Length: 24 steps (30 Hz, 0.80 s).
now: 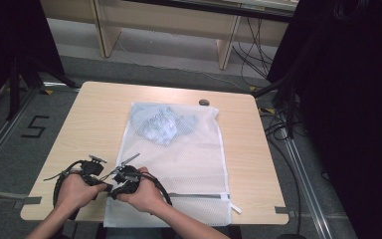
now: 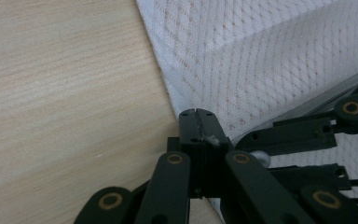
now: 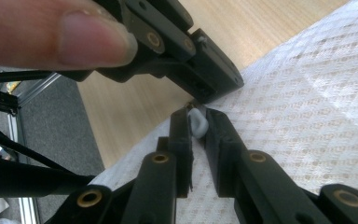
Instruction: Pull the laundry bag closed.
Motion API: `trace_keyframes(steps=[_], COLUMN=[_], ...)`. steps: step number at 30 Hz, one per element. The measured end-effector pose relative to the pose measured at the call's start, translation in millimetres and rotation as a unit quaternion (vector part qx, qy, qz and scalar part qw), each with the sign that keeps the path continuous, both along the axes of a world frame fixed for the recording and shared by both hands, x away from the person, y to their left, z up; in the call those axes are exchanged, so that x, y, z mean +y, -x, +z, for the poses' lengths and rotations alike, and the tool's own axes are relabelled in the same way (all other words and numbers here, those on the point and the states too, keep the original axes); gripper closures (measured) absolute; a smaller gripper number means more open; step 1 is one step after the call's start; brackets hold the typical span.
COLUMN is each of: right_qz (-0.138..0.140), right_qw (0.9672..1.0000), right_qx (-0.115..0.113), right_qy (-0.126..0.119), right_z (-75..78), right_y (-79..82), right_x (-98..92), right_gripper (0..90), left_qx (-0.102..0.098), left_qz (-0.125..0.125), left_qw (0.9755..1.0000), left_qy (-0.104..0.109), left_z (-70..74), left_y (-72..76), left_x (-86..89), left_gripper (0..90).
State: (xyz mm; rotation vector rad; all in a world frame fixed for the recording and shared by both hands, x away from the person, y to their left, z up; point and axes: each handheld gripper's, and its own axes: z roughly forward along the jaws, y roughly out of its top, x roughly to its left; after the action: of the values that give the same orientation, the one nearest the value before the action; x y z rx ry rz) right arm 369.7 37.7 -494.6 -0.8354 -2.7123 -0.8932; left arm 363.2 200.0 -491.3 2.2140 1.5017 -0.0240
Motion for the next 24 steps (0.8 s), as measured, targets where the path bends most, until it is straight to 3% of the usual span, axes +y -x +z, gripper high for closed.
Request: trace_keyframes(steps=[2,3,7,8,10,11,12,13,14,17,18,19,24], right_qz=[0.000,-0.002,-0.002,-0.003,-0.002,-0.007,-0.010,-0.006,-0.014,-0.015,-0.019,-0.020,-0.025], right_qw=[1.0000,1.0000,1.0000,1.0000,1.0000,0.9997,0.9997,0.9998,0.9998,0.9996,0.9997,0.9997,0.9995], right_qx=[0.000,0.003,0.006,0.005,0.004,0.022,0.022,0.016,0.015,0.025,0.012,0.014,0.013], right_qy=[-0.003,-0.003,0.001,0.003,0.005,0.003,0.003,0.001,0.006,0.007,0.009,0.007,0.013], right_z=[-1.1,-1.1,-0.6,-1.3,-2.1,-3.2,-3.2,-3.7,-2.7,-2.6,-2.0,-2.0,-1.8], right_y=[0.0,0.3,1.1,1.2,0.9,1.2,1.1,0.1,1.6,1.6,1.6,1.6,1.2], right_x=[0.9,1.3,1.7,1.0,0.0,-1.1,-1.7,-2.7,-2.6,-3.7,-4.9,-5.6,-8.4], right_gripper=[82.3,82.8,86.6,86.6,86.7,86.8,86.8,86.8,86.9,86.9,87.0,87.0,87.1], left_qx=[0.000,-0.006,-0.004,-0.006,-0.009,-0.016,-0.023,-0.017,-0.017,-0.023,-0.020,-0.029,-0.028], left_qz=[0.000,0.015,0.009,0.020,0.018,-0.012,0.010,0.014,0.001,-0.007,-0.015,-0.007,0.002], left_qw=[1.0000,0.9998,0.9999,0.9997,0.9997,0.9998,0.9997,0.9998,0.9998,0.9997,0.9996,0.9995,0.9996], left_qy=[0.000,0.008,0.005,0.012,0.010,-0.009,0.000,0.000,-0.005,-0.006,-0.010,-0.006,-0.006], left_z=[-0.1,-1.0,-0.7,-1.2,-1.3,-0.4,-1.4,-0.8,-0.4,-0.9,-0.3,-1.3,-1.0], left_y=[0.0,0.9,1.6,2.6,2.8,1.9,3.6,4.7,4.2,3.6,3.6,4.1,5.4], left_x=[-0.1,-2.5,-2.5,-4.4,-5.0,-3.2,-7.3,-8.4,-6.6,-5.1,-3.9,-5.6,-8.5], left_gripper=[89.8,89.8,89.8,89.8,89.8,89.8,89.8,89.8,89.9,89.9,89.9,89.9,90.0])
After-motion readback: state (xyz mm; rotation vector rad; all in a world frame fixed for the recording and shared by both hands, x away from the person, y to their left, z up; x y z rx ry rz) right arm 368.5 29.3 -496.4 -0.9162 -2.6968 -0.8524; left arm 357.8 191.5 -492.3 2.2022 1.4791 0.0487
